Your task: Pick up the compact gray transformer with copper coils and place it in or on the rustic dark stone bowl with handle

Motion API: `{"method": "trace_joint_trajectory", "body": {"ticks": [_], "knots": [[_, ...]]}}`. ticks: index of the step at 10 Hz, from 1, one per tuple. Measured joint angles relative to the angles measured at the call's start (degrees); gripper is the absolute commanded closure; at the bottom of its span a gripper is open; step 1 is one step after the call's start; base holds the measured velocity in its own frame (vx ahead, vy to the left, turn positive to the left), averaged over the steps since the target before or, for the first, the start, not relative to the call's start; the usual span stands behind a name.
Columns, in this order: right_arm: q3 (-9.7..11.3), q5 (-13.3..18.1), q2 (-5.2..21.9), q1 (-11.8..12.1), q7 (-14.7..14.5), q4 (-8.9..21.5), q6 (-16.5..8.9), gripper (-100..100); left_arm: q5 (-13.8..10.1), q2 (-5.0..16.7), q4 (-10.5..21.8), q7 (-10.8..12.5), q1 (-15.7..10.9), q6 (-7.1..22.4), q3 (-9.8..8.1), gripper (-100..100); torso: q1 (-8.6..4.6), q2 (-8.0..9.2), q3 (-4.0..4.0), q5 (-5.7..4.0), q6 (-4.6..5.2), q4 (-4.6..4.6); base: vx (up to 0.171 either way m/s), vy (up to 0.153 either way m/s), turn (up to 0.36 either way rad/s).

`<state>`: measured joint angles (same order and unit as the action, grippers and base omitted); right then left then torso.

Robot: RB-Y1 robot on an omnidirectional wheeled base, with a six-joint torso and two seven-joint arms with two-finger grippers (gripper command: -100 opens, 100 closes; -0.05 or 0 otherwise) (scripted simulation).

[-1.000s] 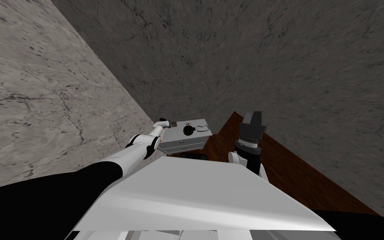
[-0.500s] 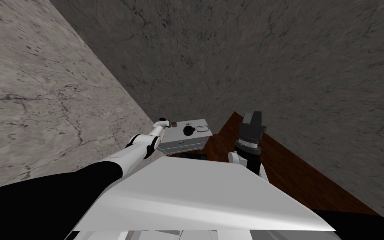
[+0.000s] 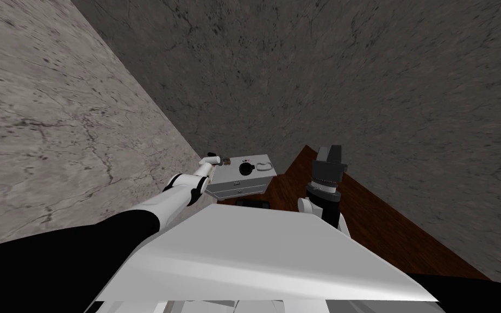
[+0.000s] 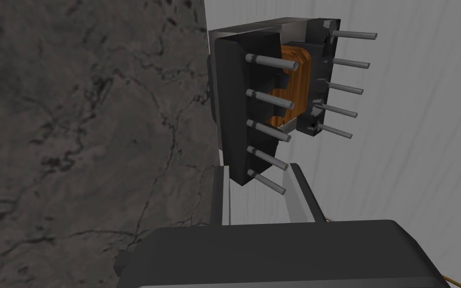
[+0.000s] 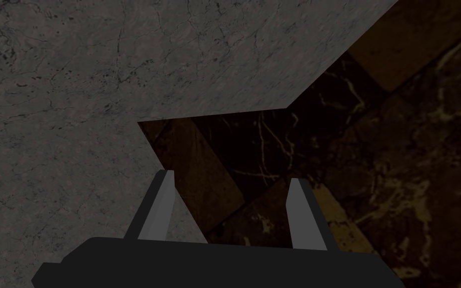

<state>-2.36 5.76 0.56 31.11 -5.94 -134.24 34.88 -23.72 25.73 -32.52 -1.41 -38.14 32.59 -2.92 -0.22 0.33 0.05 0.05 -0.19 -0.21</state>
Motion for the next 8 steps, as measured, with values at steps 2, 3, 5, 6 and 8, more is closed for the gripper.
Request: {"method": "trace_joint_trajectory", "body": {"ticks": [2,3,5,6,8], "knots": [[0.01,0.0,-0.01,-0.01,0.0,0.0,0.0,0,-0.5,0.92,0.67,-0.31,-0.84,0.46,0.6,100,-0.28,0.34,0.11,0.04,-0.08,-0.11,-0.172,-0.173,0.131],[0.01,0.0,-0.01,-0.01,0.0,0.0,0.0,0,-0.49,1.63,-0.24,-0.04,-0.64,1.45,1.2,100,-0.4,0.47,0.17,0.01,-0.13,-0.12,-0.194,-0.247,0.166],[0.02,0.0,-0.02,-0.01,0.0,0.0,0.0,0,-0.98,2.86,0.98,-0.24,-1.84,2.33,2.24,100,-0.62,0.48,0.19,-0.05,-0.06,-0.09,-0.214,-0.219,0.142],[0.02,0.0,-0.02,-0.02,0.0,0.0,0.0,0,-0.95,3.7,0.56,0.14,-2.56,3.38,2.93,100,-0.62,0.67,0.29,-0.07,-0.12,-0.06,-0.224,-0.199,0.142],[0.01,0.0,-0.01,-0.01,0.0,0.0,0.0,0,-1.59,5.43,0.94,-0.07,-3.94,4.83,3.92,100,-0.57,0.51,0.24,-0.09,-0.1,-0.04,-0.178,-0.21,0.126]]}}
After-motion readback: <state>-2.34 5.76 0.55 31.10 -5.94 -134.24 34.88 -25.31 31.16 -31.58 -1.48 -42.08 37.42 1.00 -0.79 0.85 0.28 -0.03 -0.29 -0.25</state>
